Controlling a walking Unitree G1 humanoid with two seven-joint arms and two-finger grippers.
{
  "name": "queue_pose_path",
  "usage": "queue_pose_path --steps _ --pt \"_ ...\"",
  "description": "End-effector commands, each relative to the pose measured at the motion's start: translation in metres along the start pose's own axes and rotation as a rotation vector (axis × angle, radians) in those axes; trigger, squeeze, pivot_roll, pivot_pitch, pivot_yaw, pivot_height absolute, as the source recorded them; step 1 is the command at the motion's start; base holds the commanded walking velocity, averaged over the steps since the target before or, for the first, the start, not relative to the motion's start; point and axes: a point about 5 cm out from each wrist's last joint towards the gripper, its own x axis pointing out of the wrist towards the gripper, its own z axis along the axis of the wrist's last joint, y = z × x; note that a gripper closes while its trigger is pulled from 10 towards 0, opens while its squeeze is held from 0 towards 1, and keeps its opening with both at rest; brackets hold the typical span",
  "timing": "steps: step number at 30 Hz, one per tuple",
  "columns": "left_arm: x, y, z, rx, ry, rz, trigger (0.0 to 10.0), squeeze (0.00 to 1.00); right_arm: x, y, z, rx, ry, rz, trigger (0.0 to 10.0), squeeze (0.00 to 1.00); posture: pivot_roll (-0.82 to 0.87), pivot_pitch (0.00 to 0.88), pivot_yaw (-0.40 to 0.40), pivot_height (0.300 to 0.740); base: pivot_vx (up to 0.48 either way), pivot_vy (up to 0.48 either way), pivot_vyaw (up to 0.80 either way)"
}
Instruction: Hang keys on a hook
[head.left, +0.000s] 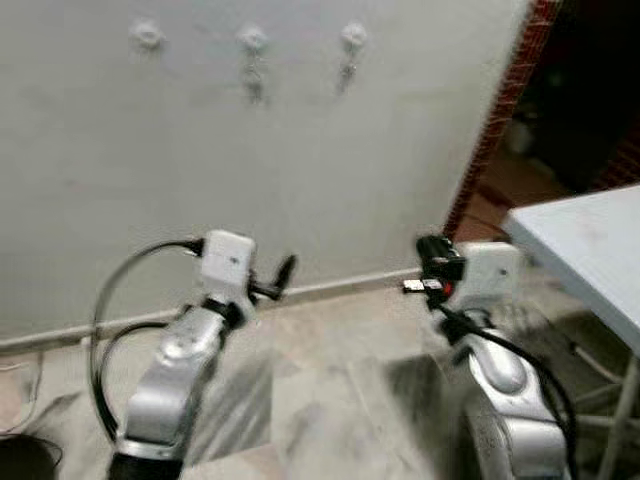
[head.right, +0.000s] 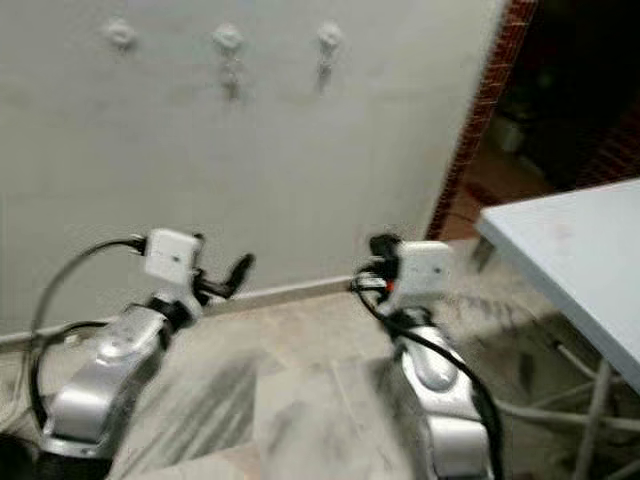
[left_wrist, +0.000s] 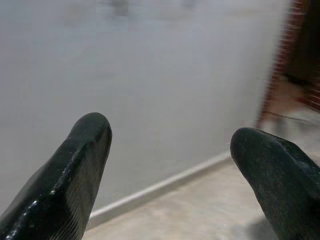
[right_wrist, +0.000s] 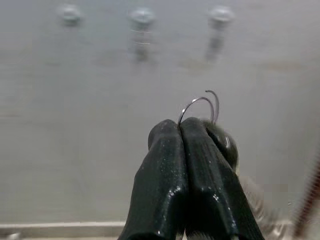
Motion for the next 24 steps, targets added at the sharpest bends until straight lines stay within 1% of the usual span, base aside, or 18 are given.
queue_pose_path --steps 1,3,14,15,24 --pt "0.0024 -0.0089 0.0000 -0.003 -0.003 -0.033 10.0 0.00 -0.0005 -0.0062 0.0035 -0.012 -0.012 -0.016 10.0 0.00 0.14 0.000 -0.043 0.740 0.000 0.000 0.79" --pt "0.0024 -0.0090 -0.0002 -0.004 -0.002 -0.033 10.0 0.00 -0.0004 -0.0064 0.0034 -0.012 -0.012 -0.016 10.0 0.00 0.14 0.000 -0.043 0.740 0.000 0.000 0.79" --pt "0.0028 -0.0050 0.0021 -0.035 -0.017 -0.034 10.0 0.00 0.0022 -0.0061 0.0039 -0.007 -0.019 -0.017 10.0 0.00 0.15 0.000 -0.042 0.740 0.000 0.000 0.00" --pt "0.0027 -0.0054 0.0025 -0.046 -0.020 -0.036 10.0 0.00 0.0024 -0.0058 0.0037 -0.007 -0.019 -0.015 10.0 0.00 0.15 0.000 -0.042 0.740 0.240 0.000 0.00" --pt "0.0019 -0.0063 0.0012 -0.056 -0.016 -0.035 10.0 0.00 0.0021 -0.0028 0.0027 -0.015 -0.018 0.002 10.0 0.00 0.15 0.000 -0.042 0.740 0.259 0.000 0.00"
